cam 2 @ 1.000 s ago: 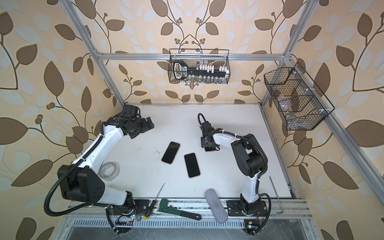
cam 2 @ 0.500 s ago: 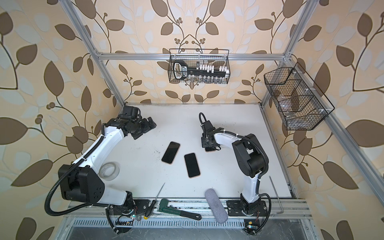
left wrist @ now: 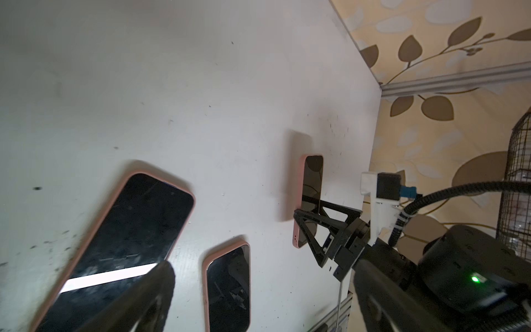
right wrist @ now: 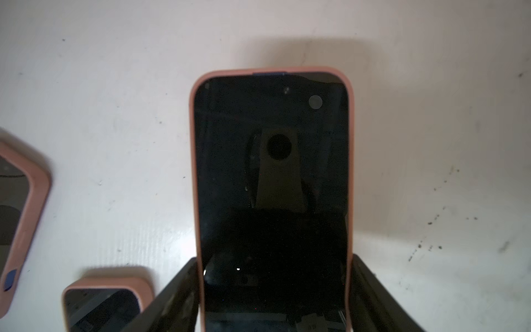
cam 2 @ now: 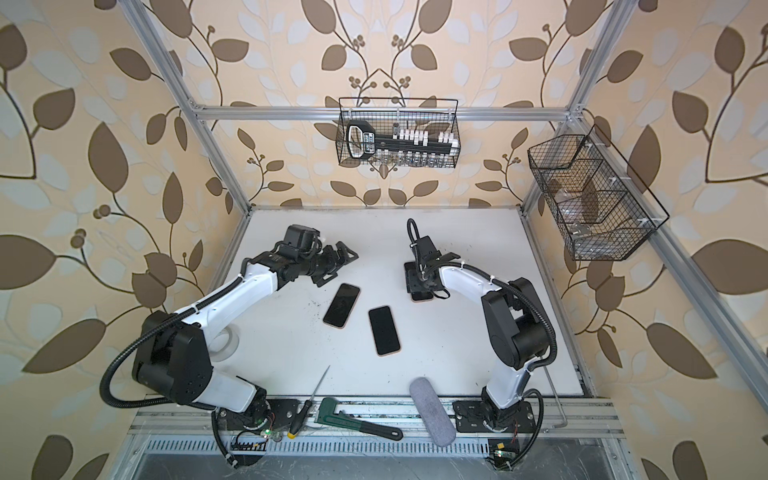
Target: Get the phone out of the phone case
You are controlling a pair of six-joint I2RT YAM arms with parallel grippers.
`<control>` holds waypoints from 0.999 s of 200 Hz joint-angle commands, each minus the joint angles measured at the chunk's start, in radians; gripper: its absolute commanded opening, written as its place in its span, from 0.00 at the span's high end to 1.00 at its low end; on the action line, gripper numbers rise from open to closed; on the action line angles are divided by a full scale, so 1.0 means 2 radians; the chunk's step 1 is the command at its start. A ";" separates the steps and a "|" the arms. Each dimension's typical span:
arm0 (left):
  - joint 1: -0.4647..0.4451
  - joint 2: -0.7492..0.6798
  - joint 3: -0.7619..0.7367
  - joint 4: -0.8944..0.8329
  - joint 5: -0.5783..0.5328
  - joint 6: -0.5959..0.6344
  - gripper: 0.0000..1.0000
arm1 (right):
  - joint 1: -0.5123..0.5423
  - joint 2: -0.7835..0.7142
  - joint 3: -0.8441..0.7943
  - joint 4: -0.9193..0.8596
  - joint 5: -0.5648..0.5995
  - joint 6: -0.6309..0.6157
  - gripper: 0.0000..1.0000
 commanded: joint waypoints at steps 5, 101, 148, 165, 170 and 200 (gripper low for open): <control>-0.026 0.028 0.019 0.064 0.024 -0.007 0.01 | 0.013 -0.041 -0.001 -0.003 -0.042 -0.001 0.38; -0.072 0.089 0.015 0.180 0.048 -0.050 0.21 | 0.052 -0.077 0.011 0.016 -0.124 0.039 0.39; -0.078 0.093 0.005 0.190 0.048 -0.053 0.37 | 0.052 -0.082 0.007 0.036 -0.156 0.053 0.39; -0.081 0.095 0.001 0.196 0.050 -0.056 0.42 | 0.052 -0.082 0.007 0.041 -0.163 0.057 0.39; -0.082 0.096 0.000 0.197 0.051 -0.055 0.43 | 0.053 -0.083 0.007 0.044 -0.165 0.058 0.39; -0.084 0.099 -0.004 0.202 0.052 -0.058 0.56 | 0.051 -0.084 0.007 0.050 -0.171 0.063 0.40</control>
